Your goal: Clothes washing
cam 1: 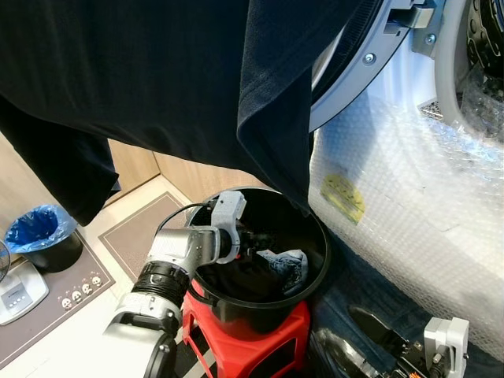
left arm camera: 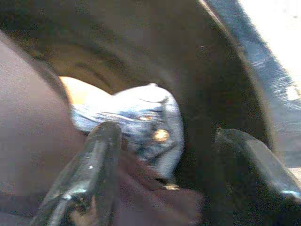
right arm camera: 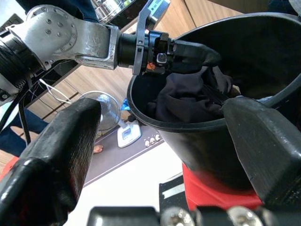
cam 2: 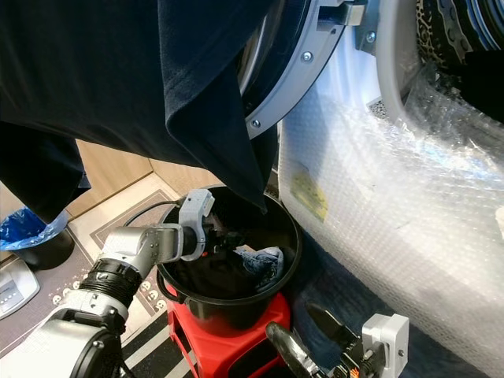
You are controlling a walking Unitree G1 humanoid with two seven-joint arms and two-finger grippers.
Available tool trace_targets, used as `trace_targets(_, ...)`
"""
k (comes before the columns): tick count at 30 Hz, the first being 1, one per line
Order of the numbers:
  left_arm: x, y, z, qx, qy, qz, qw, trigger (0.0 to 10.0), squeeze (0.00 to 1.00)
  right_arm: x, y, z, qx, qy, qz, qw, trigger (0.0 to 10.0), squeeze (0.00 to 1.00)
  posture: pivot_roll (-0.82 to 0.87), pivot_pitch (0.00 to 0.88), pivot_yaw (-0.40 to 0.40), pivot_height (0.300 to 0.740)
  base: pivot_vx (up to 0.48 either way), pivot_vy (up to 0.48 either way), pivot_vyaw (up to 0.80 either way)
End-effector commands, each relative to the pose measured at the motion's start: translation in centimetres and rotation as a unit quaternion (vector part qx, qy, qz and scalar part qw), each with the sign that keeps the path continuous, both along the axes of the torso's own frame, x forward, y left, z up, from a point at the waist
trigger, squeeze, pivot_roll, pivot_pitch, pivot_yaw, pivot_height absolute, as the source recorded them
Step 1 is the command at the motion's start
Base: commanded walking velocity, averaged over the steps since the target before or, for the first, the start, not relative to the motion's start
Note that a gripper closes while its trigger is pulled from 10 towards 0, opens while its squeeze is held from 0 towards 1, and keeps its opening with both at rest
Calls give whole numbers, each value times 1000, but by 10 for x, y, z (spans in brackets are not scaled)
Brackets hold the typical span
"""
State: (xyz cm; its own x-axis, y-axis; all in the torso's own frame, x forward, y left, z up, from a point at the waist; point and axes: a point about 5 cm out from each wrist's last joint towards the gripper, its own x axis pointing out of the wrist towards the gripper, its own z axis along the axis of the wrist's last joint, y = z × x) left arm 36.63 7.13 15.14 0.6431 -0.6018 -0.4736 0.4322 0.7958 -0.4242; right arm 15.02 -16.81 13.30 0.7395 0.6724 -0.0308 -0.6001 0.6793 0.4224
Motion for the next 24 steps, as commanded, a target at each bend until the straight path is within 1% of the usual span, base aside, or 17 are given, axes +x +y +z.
trace_targets(1,-2,-1,3,-13,14,8,1000,10000,1000,-1,0,-5,-1,9,-3,1000,10000,0,-165,173,33,740,0,0,0)
trace_targets(4,-3,-3,7,-33,37,23,999,10000,1000,0,1,-5,-1,8,-6,1000,10000,0,-165,170,36,740,0,0,0)
trace_targets(8,-5,-5,13,-29,37,28,999,10000,1000,0,2,-6,-1,7,-7,1000,10000,0,-164,170,38,740,0,0,0)
trace_targets(9,-6,-5,14,-23,34,24,999,10000,1000,0,1,-6,-2,8,-7,1000,10000,0,-164,170,38,740,0,0,0)
trace_targets(10,-7,-5,14,-10,36,24,999,10000,122,0,2,-7,-2,8,-8,1000,10000,0,-161,171,40,740,0,0,0)
trace_targets(11,-7,-4,12,-7,44,25,999,10000,122,0,2,-7,-2,8,-8,1000,10000,0,-161,170,42,740,0,0,0)
trace_targets(12,-8,-3,10,2,52,31,998,10000,0,0,2,-7,-2,8,-9,1000,10000,0,-161,170,42,740,0,0,0)
trace_targets(13,-9,-1,8,11,61,37,997,10000,0,1,2,-7,-2,8,-9,1000,10000,0,-160,172,45,740,0,0,0)
trace_targets(15,-8,1,7,17,63,43,997,10000,0,1,2,-7,-2,7,-9,1000,10000,0,-159,173,46,740,0,0,0)
trace_targets(17,-10,2,5,12,75,46,996,10000,0,1,2,-7,-2,8,-11,1000,10000,0,-159,173,46,740,0,0,0)
trace_targets(21,-17,3,-1,-3,120,60,991,10000,0,1,3,-9,-2,8,-12,1000,10000,0,-154,171,49,740,0,0,0)
trace_targets(24,-18,5,-3,-3,128,67,989,10000,0,2,4,-9,-2,7,-13,1000,10000,0,-155,171,50,740,0,0,0)
